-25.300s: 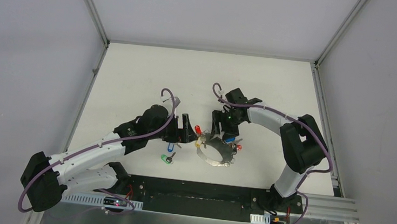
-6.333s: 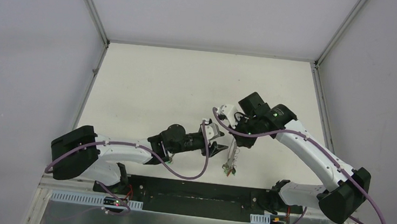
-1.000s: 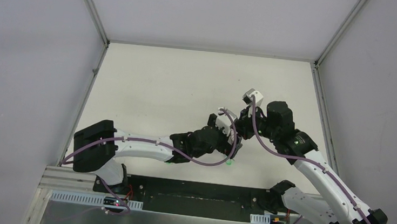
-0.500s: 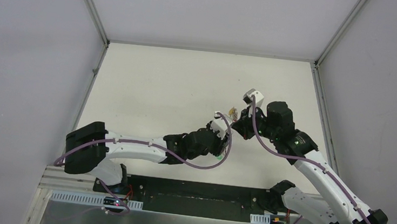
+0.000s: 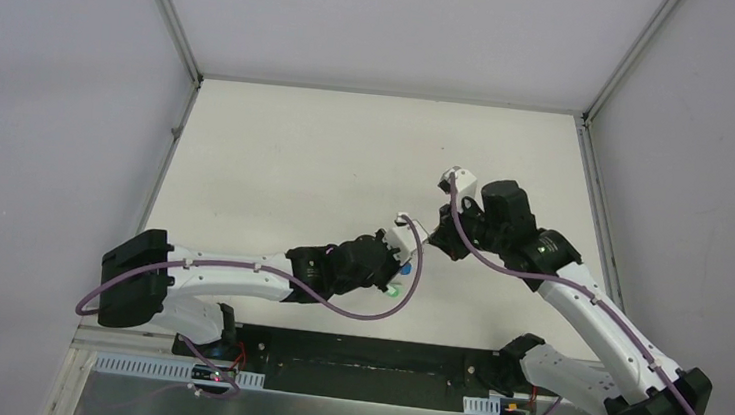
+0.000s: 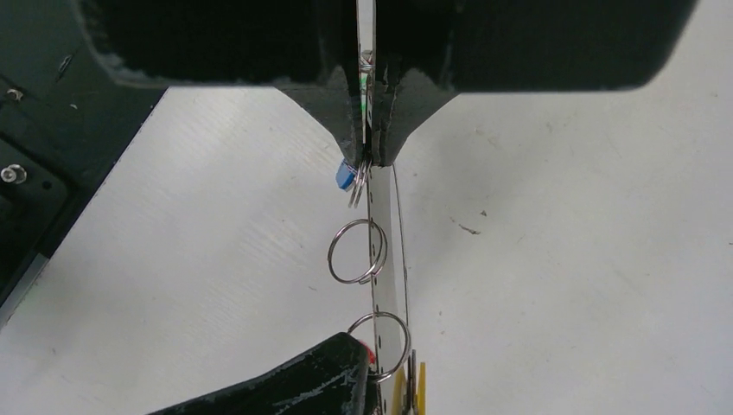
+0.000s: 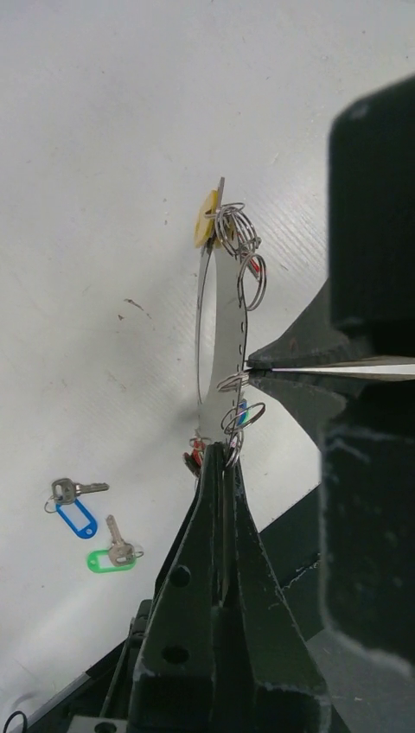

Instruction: Put the keys on the keyring

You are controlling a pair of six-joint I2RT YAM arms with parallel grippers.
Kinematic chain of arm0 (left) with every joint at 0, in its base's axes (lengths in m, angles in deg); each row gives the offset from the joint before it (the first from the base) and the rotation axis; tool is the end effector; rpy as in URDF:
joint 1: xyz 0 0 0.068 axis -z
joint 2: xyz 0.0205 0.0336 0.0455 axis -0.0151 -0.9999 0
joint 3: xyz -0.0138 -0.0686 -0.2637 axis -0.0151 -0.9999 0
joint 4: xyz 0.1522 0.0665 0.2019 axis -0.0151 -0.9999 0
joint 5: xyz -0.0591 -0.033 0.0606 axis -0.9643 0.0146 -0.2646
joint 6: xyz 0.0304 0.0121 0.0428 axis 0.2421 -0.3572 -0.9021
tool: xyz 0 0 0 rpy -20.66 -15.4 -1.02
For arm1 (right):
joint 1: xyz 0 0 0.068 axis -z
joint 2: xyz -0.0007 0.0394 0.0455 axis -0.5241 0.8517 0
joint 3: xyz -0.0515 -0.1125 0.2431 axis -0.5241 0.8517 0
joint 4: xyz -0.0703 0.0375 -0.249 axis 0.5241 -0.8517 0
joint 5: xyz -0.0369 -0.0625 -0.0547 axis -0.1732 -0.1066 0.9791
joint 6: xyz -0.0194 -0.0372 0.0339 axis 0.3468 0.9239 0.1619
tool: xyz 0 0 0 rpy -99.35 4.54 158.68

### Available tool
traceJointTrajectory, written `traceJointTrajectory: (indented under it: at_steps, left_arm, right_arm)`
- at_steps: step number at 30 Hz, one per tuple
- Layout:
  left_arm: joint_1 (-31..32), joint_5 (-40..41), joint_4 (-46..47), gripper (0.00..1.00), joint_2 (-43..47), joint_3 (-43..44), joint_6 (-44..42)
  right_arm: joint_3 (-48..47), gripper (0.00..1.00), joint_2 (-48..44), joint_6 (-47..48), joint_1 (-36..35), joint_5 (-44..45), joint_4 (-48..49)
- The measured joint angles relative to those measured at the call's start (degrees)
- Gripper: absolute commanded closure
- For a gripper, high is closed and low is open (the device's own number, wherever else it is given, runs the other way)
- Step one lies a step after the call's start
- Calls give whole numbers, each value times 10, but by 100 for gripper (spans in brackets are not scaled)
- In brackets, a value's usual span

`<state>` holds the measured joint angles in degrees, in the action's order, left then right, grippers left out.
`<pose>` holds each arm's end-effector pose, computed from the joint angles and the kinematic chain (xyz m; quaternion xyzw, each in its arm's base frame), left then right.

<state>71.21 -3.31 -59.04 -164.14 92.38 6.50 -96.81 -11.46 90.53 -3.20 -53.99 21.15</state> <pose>0.1014 -0.2790 0.2439 0.3837 0.7469 -0.2360 0.4891 0.1618 0.1250 0.3034 -0.3493 0.8236 0.2431 0.3749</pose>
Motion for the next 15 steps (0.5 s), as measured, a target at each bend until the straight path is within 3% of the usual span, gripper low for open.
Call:
traceJointTrajectory:
  at_steps: [15]
  left_arm:
    - [0, -37, -108, 100, 0, 44, -92]
  right_arm:
    - [-116, 100, 122, 50, -1, -23, -157]
